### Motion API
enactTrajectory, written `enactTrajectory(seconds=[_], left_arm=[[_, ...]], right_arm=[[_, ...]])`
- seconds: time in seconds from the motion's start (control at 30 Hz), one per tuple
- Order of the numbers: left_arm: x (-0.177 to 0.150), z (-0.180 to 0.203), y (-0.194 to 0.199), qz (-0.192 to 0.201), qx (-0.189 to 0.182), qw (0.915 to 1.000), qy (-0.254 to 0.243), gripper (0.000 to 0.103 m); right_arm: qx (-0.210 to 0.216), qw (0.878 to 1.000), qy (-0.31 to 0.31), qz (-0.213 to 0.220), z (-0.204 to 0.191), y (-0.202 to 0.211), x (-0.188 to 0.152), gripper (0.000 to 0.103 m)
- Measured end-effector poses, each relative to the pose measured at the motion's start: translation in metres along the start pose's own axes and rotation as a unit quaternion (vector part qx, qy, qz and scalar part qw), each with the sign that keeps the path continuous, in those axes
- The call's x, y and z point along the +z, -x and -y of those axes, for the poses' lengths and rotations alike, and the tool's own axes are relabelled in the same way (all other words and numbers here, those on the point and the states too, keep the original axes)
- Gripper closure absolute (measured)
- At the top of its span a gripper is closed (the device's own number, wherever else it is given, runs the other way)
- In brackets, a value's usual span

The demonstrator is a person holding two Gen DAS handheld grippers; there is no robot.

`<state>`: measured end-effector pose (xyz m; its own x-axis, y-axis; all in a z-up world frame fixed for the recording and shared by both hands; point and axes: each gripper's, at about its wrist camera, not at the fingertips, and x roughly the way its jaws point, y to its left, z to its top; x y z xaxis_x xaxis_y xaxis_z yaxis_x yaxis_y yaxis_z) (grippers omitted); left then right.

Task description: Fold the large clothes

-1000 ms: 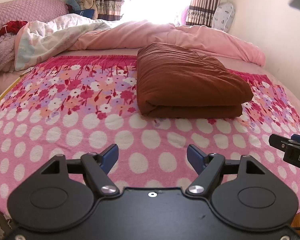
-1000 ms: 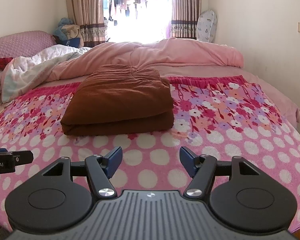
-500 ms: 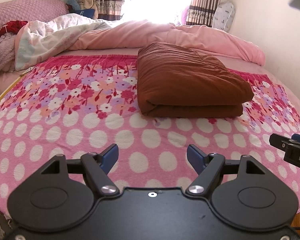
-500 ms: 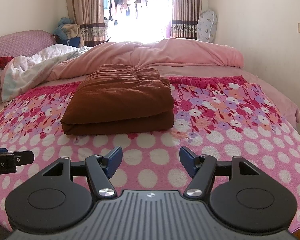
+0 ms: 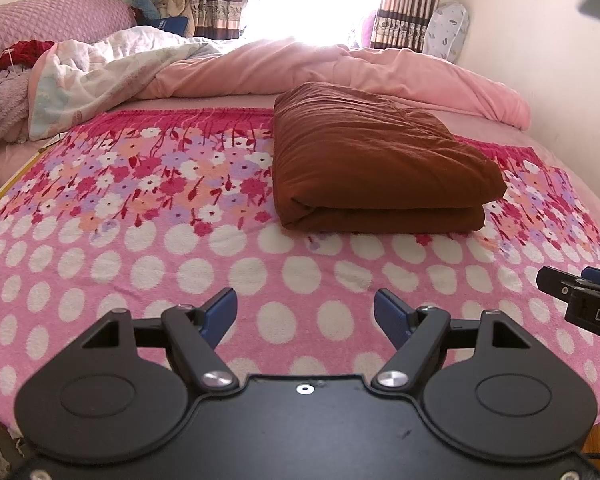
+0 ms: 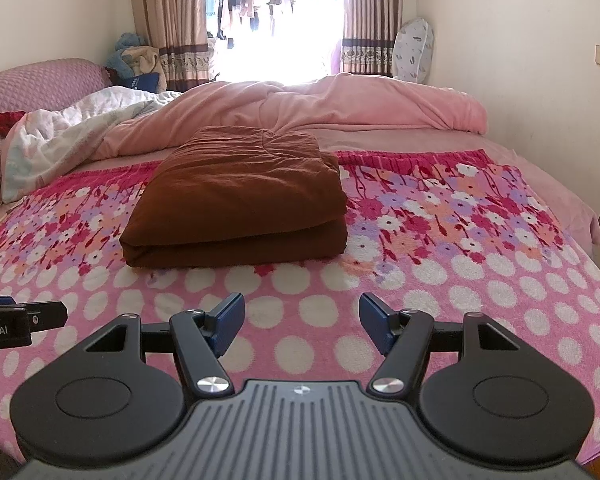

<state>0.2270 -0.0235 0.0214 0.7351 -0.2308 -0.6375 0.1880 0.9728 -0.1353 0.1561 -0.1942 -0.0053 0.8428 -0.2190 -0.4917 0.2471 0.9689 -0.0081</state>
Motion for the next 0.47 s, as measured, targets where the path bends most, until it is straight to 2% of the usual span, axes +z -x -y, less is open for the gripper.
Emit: enactTrajectory(seconds=[0.47], left_arm=[[0.0004,0.0007,0.0001,0.004,0.0,1.0,-0.002,0.026]], right_arm=[[0.0,1.0,0.0,-0.001,-0.0001,0.0001,-0.0004,0.026]])
